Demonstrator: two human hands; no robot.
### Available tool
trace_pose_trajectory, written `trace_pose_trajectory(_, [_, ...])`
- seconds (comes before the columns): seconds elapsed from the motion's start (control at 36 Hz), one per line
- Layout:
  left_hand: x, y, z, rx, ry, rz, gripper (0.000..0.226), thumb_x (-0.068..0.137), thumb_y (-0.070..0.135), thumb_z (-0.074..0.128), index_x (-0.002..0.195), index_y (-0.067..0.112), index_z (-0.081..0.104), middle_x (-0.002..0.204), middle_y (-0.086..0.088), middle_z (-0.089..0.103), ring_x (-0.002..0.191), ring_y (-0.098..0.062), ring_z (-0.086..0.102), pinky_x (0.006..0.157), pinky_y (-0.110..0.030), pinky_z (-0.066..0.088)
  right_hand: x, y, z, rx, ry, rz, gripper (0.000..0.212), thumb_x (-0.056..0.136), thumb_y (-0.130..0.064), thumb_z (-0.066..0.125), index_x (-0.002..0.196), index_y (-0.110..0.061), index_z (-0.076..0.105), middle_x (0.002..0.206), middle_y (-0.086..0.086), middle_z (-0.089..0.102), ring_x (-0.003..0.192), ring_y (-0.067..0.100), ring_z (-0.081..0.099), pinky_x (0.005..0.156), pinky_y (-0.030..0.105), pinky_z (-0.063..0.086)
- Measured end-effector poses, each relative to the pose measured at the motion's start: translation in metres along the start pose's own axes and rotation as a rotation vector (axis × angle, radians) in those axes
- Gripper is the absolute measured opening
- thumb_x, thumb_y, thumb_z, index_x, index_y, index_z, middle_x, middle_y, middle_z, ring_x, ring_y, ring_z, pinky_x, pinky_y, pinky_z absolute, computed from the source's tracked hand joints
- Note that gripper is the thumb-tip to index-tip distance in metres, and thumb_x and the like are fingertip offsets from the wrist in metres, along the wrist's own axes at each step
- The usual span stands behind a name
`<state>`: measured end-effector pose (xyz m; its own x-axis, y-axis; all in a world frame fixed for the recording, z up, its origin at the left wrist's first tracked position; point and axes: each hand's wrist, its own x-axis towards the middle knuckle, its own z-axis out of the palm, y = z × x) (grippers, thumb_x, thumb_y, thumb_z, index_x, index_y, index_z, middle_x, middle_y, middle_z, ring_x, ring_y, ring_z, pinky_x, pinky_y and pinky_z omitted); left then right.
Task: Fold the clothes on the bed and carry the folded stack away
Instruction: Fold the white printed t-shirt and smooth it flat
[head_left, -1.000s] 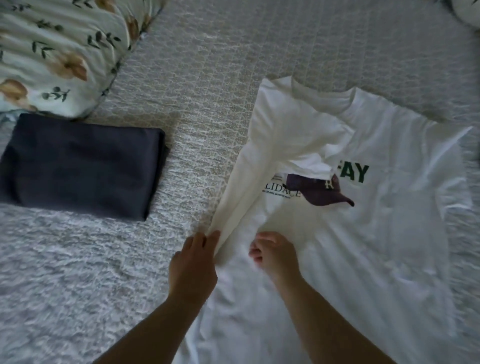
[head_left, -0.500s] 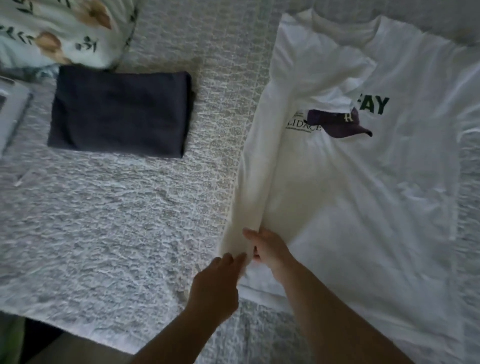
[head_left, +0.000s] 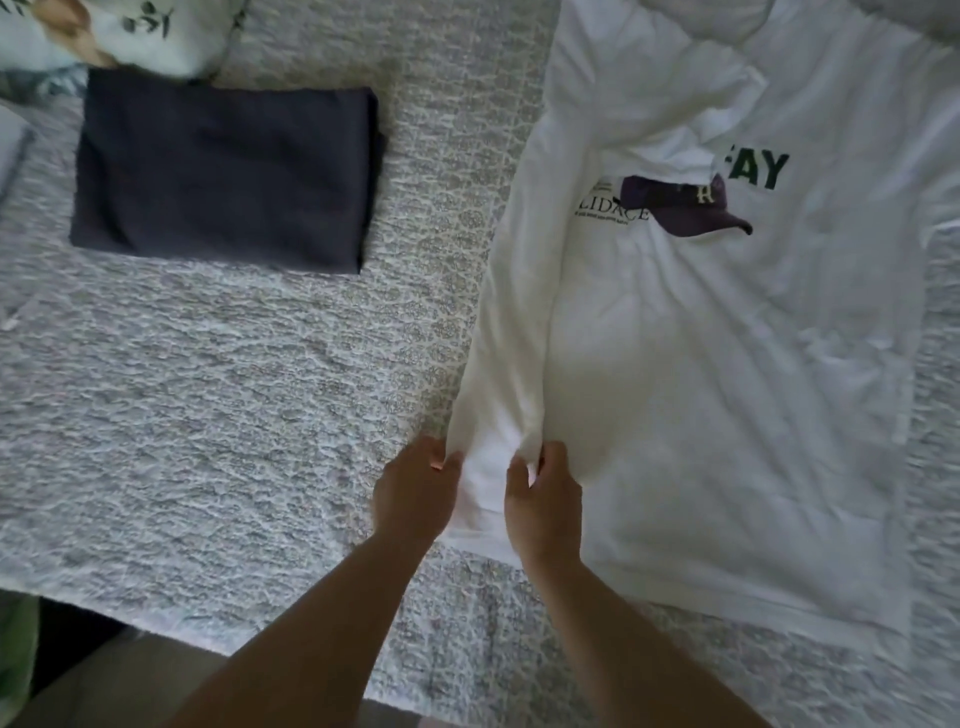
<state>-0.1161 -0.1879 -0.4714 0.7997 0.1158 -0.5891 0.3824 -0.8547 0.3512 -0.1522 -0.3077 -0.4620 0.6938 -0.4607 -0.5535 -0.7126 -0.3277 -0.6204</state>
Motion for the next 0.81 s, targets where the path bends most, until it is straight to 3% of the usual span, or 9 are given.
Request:
trace_pose_trajectory(0.08, [-0.004, -0.001, 0.003, -0.167, -0.013, -0.082, 0.017, 0.096, 0.035, 0.05, 0.09, 0.019, 0.049, 0.076, 0.007, 0.057, 0.073, -0.018, 0.058, 0.061, -0.027, 0.044, 0.004, 0.005, 0.0, -0.117, -0.072, 0.128, 0.009, 0.093, -0.022, 0.047, 0.087, -0.016, 0.05, 0.075, -0.001, 0.055, 0.085, 0.028, 0.061, 0.065, 0.028, 0.038])
trace_pose_trajectory(0.17, [-0.01, -0.006, 0.004, -0.247, 0.005, -0.093, 0.02, 0.095, 0.032, 0.054, 0.083, 0.018, 0.046, 0.072, 0.002, 0.057, 0.063, -0.014, 0.055, 0.053, -0.026, 0.042, -0.002, 0.008, -0.001, -0.19, -0.018, -0.05, 0.008, 0.097, -0.021, 0.046, 0.095, -0.017, 0.052, 0.076, -0.001, 0.059, 0.079, 0.025, 0.062, 0.063, 0.031, 0.043])
trace_pose_trajectory(0.22, [-0.012, -0.011, 0.003, -0.228, 0.045, -0.112, 0.022, 0.094, 0.03, 0.057, 0.08, 0.019, 0.044, 0.068, 0.002, 0.056, 0.061, -0.015, 0.054, 0.051, -0.027, 0.039, -0.007, 0.012, 0.0, -0.236, -0.014, -0.083, 0.009, 0.097, -0.021, 0.044, 0.1, -0.016, 0.052, 0.082, 0.004, 0.063, 0.08, 0.028, 0.062, 0.065, 0.035, 0.047])
trace_pose_trajectory(0.33, [-0.013, -0.008, 0.002, -0.053, 0.022, -0.139, 0.015, 0.095, 0.028, 0.054, 0.097, 0.016, 0.046, 0.071, 0.004, 0.054, 0.064, -0.016, 0.054, 0.053, -0.028, 0.041, -0.007, 0.015, 0.001, -0.333, -0.086, 0.117, 0.018, 0.098, -0.022, 0.039, 0.11, -0.016, 0.051, 0.1, 0.007, 0.064, 0.095, 0.029, 0.061, 0.077, 0.036, 0.048])
trace_pose_trajectory(0.44, [-0.012, 0.007, -0.002, 0.226, 0.062, 0.012, 0.026, 0.085, 0.019, 0.059, 0.108, 0.023, 0.045, 0.111, 0.002, 0.047, 0.1, -0.016, 0.048, 0.079, -0.03, 0.045, 0.003, 0.005, -0.003, -0.376, -0.107, 0.145, 0.013, 0.092, -0.028, 0.043, 0.102, -0.02, 0.047, 0.098, 0.004, 0.063, 0.092, 0.027, 0.061, 0.072, 0.031, 0.04])
trace_pose_trajectory(0.53, [-0.005, 0.027, -0.006, 0.291, 0.154, 0.233, 0.04, 0.076, 0.016, 0.061, 0.113, 0.024, 0.047, 0.119, 0.005, 0.043, 0.109, -0.015, 0.042, 0.089, -0.031, 0.04, 0.023, -0.003, -0.022, -0.325, -0.059, 0.151, 0.017, 0.091, -0.035, 0.048, 0.101, -0.021, 0.046, 0.088, -0.003, 0.056, 0.083, 0.023, 0.058, 0.069, 0.027, 0.037])
trace_pose_trajectory(0.64, [0.023, 0.073, -0.01, 0.335, 0.195, 0.468, 0.048, 0.082, 0.025, 0.059, 0.128, 0.022, 0.048, 0.136, 0.004, 0.042, 0.128, -0.016, 0.036, 0.107, -0.036, 0.029, 0.077, -0.017, -0.063, -0.131, 0.039, 0.165, 0.013, 0.089, -0.027, 0.051, 0.101, -0.022, 0.053, 0.094, 0.001, 0.062, 0.085, 0.023, 0.056, 0.073, 0.027, 0.04])
trace_pose_trajectory(0.81, [0.095, 0.147, 0.001, 0.43, 0.218, 0.613, 0.058, 0.092, 0.038, 0.048, 0.145, 0.02, 0.031, 0.154, 0.004, 0.026, 0.144, -0.016, 0.014, 0.119, -0.043, 0.006, 0.193, -0.046, -0.131, 0.114, 0.294, 0.028, 0.022, 0.089, -0.017, 0.047, 0.108, -0.018, 0.058, 0.093, 0.0, 0.059, 0.084, 0.021, 0.053, 0.074, 0.029, 0.041])
